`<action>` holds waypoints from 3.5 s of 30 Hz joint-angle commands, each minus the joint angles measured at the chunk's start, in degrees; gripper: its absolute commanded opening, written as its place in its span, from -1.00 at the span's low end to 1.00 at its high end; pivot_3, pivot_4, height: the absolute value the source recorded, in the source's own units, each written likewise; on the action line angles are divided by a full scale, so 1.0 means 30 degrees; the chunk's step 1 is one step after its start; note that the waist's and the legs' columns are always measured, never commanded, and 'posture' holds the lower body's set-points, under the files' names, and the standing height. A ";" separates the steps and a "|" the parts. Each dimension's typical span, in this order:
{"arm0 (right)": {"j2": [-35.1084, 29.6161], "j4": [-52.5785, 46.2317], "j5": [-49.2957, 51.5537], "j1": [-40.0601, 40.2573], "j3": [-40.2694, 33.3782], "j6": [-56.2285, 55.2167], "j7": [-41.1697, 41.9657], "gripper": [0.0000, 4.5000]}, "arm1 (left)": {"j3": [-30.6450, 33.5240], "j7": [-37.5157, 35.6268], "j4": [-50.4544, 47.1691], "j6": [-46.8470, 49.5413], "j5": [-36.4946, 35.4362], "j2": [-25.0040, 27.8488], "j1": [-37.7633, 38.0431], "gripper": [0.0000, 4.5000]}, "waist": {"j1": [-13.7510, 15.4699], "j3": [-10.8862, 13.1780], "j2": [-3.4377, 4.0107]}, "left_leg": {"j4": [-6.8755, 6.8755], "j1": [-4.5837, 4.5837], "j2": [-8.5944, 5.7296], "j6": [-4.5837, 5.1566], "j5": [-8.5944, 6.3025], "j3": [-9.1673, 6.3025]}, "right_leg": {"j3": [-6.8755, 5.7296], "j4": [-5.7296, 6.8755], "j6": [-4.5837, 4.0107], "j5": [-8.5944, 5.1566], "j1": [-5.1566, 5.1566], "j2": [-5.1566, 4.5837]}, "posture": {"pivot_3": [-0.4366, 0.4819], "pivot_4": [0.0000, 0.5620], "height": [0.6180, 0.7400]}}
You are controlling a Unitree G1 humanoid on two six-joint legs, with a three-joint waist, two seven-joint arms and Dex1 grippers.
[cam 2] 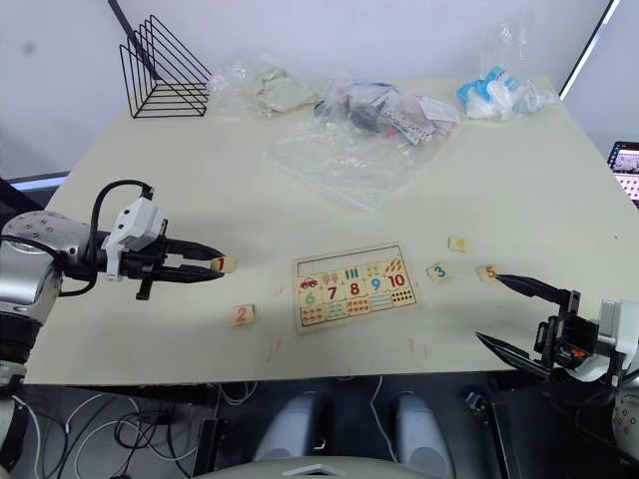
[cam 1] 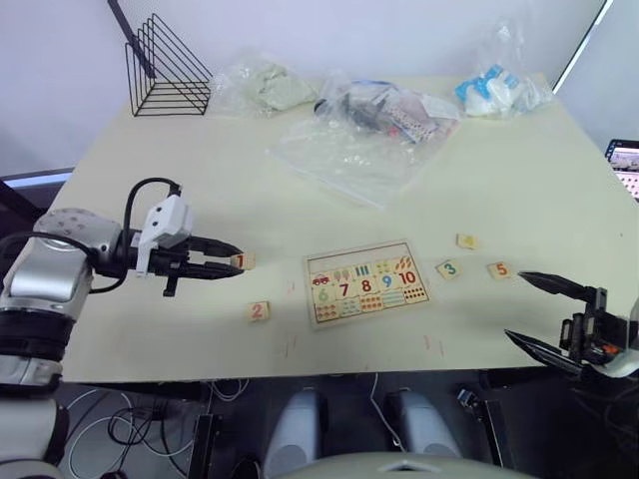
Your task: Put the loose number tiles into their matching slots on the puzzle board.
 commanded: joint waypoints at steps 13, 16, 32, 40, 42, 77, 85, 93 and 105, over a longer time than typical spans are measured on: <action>0.0367 -0.0137 -0.0638 0.0868 0.0245 -0.1433 0.0575 1.00 | -0.2743 0.2842 -0.4867 0.6163 0.3509 -0.1901 -0.3502 -0.58 | -0.0087 0.0006 -0.0005 | 0.0003 0.0004 -0.0009 0.0000 0.0000 -0.0002 | 0.0013 -0.0004 0.0004 -0.0002 0.0002 0.0020 | -0.05 -0.47 1.00; 0.0551 0.0056 -0.0722 0.0710 0.0274 -0.1730 0.0414 1.00 | -0.4080 0.3245 -0.4859 0.5827 0.5486 -0.2108 -0.4041 -0.58 | -0.0064 0.0007 -0.0006 | -0.0001 0.0007 -0.0008 0.0000 0.0000 -0.0006 | 0.0014 -0.0004 0.0002 -0.0002 0.0002 0.0026 | -0.05 -0.47 1.00; 0.1058 -0.0386 -0.1063 0.1014 0.0908 -0.2370 -0.0490 1.00 | -0.6442 0.5273 -0.6486 1.0862 0.7239 -0.5073 -0.5065 -0.58 | -0.0040 0.0013 -0.0012 | 0.0008 -0.0006 -0.0013 0.0000 0.0001 -0.0021 | 0.0017 0.0000 0.0003 -0.0002 0.0003 0.0027 | -0.05 -0.47 1.00; 0.0754 -0.0400 -0.0953 0.0734 0.0932 -0.2270 -0.0702 1.00 | -0.7055 0.5761 -0.6550 1.1325 0.7964 -0.5334 -0.5163 -0.58 | -0.0020 0.0013 -0.0013 | 0.0012 -0.0004 -0.0016 0.0000 0.0002 -0.0019 | 0.0018 0.0000 0.0003 -0.0002 0.0005 0.0025 | -0.05 -0.47 1.00; 0.0747 -0.0426 -0.0952 0.0759 0.0919 -0.2274 -0.0732 1.00 | -0.7028 0.5799 -0.6490 1.1377 0.7966 -0.5353 -0.5163 -0.58 | -0.0019 0.0013 -0.0013 | 0.0012 -0.0006 -0.0015 0.0000 0.0002 -0.0021 | 0.0018 0.0000 0.0003 -0.0002 0.0005 0.0025 | -0.05 -0.47 1.00; 0.0443 -0.0589 -0.0894 0.1084 0.0839 -0.2273 -0.0976 1.00 | -0.7319 0.5254 -0.6218 1.1271 0.8529 -0.5355 -0.5630 -0.58 | -0.0018 0.0013 -0.0013 | 0.0013 -0.0006 -0.0016 0.0000 0.0002 -0.0018 | 0.0018 0.0002 0.0003 -0.0001 0.0005 0.0024 | -0.05 -0.47 1.00; 0.0404 -0.0531 -0.0895 0.1197 0.0761 -0.2363 -0.0866 1.00 | -0.7307 0.5236 -0.6131 1.1102 0.8732 -0.5347 -0.5657 -0.58 | -0.0019 0.0013 -0.0013 | 0.0013 -0.0006 -0.0016 0.0000 0.0002 -0.0018 | 0.0019 0.0001 0.0003 -0.0001 0.0005 0.0024 | -0.05 -0.47 1.00; 0.0341 -0.0463 -0.0896 0.1169 0.0744 -0.2376 -0.0828 1.00 | -0.7265 0.5118 -0.6198 1.1186 0.8751 -0.5366 -0.5586 -0.58 | -0.0018 0.0013 -0.0013 | 0.0013 -0.0006 -0.0016 0.0000 0.0002 -0.0018 | 0.0018 0.0001 0.0003 -0.0001 0.0005 0.0024 | -0.05 -0.47 1.00; 0.0310 -0.0124 -0.0929 0.1171 0.0692 -0.2553 -0.0621 1.00 | -0.7131 0.5081 -0.6128 1.1307 0.8570 -0.5456 -0.5473 -0.36 | -0.0019 0.0013 -0.0013 | 0.0014 -0.0006 -0.0016 0.0000 0.0002 -0.0018 | 0.0018 0.0002 0.0003 -0.0001 0.0006 0.0024 | -0.05 -0.47 1.00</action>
